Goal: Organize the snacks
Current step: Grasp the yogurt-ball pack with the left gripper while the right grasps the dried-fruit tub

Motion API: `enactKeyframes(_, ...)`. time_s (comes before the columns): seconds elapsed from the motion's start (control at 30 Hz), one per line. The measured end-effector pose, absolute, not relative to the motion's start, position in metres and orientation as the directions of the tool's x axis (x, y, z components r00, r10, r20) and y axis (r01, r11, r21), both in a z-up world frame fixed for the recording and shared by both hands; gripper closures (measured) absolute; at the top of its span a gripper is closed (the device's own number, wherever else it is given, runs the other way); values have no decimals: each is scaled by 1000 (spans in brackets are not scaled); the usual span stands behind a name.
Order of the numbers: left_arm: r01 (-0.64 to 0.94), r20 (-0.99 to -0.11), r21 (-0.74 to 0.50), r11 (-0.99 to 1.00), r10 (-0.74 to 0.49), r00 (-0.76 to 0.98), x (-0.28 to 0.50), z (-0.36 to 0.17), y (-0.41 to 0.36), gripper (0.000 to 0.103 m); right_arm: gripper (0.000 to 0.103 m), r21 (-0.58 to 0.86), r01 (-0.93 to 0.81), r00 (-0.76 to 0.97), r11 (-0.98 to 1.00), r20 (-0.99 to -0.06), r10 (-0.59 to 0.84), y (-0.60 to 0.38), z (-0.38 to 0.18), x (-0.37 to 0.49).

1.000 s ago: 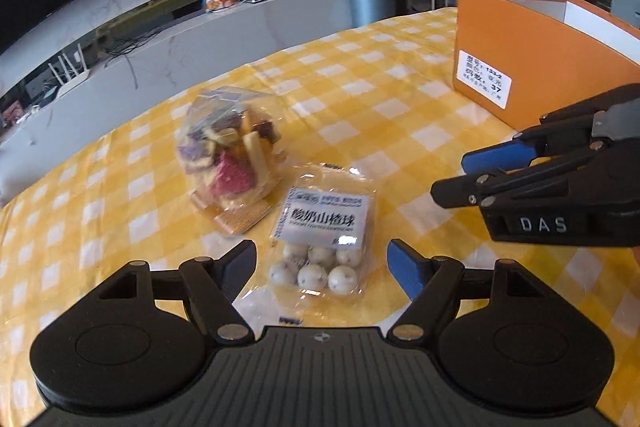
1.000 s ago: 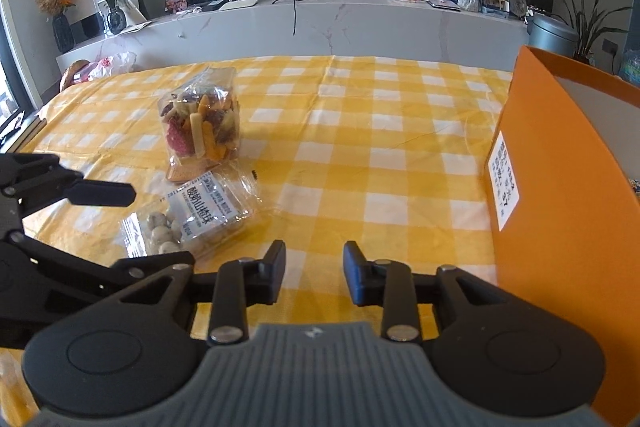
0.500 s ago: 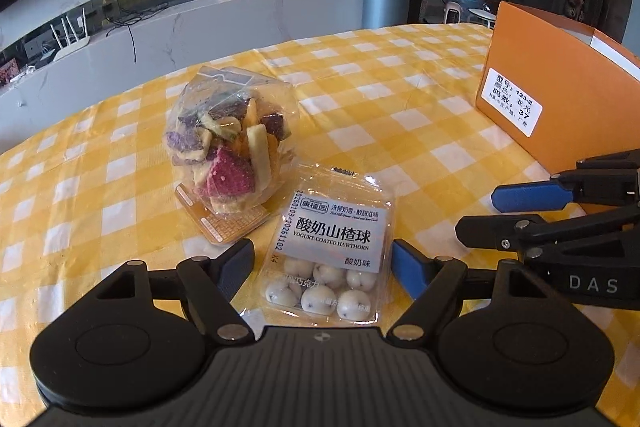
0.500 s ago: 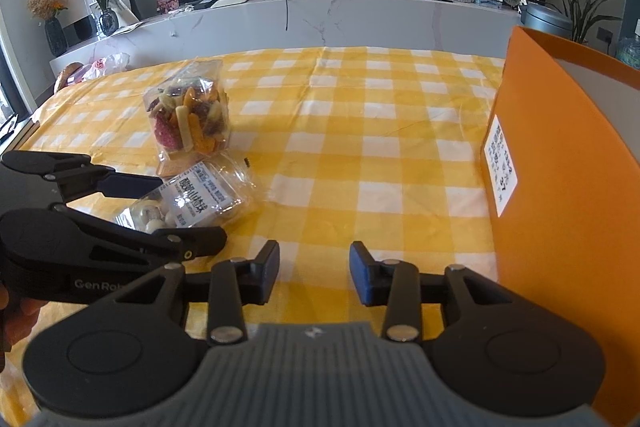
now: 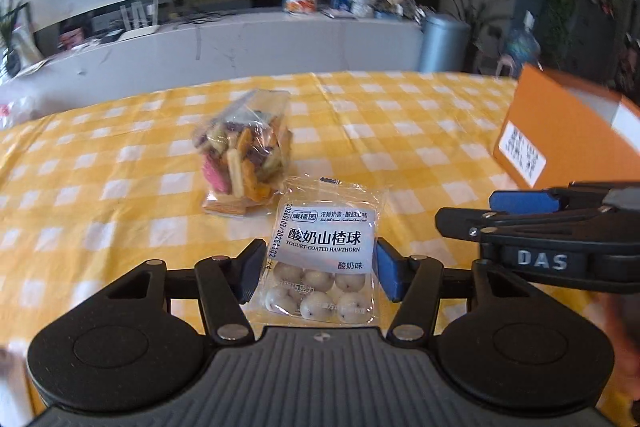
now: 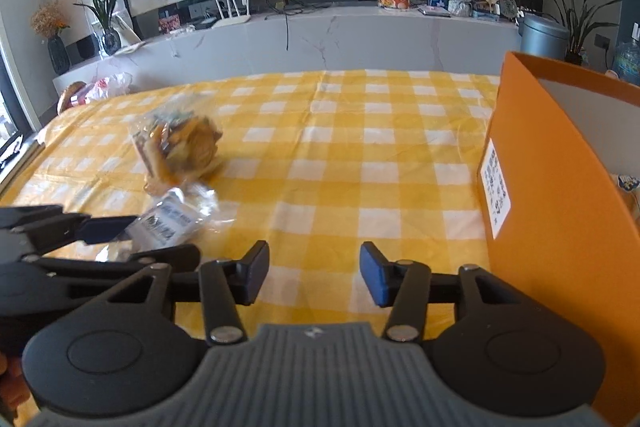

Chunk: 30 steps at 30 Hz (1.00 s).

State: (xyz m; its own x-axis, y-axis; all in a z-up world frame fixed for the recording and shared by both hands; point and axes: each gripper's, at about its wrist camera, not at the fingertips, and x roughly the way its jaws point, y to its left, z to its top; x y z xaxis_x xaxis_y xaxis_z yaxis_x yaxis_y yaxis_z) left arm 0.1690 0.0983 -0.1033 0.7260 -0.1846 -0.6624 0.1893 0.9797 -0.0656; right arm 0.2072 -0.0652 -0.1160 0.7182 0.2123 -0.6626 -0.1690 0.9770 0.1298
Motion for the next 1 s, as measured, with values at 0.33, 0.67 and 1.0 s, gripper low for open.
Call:
enactKeyframes(0.33,-90,-623,-105,990,5,782,153,-72,156,37,22,102,-283,753,954,-592,287,-27,-101,214)
enactKeyframes(0.67,-204,-625,-131,970,79,776,169,-71,190,37,6,206,-263,753,943,-566,334,25,-95,250)
enactKeyframes(1.0,-205,-624,-129,970,81,777,176,-73,193,37,17,247,-208,715,947,-622,319,50,-111,299)
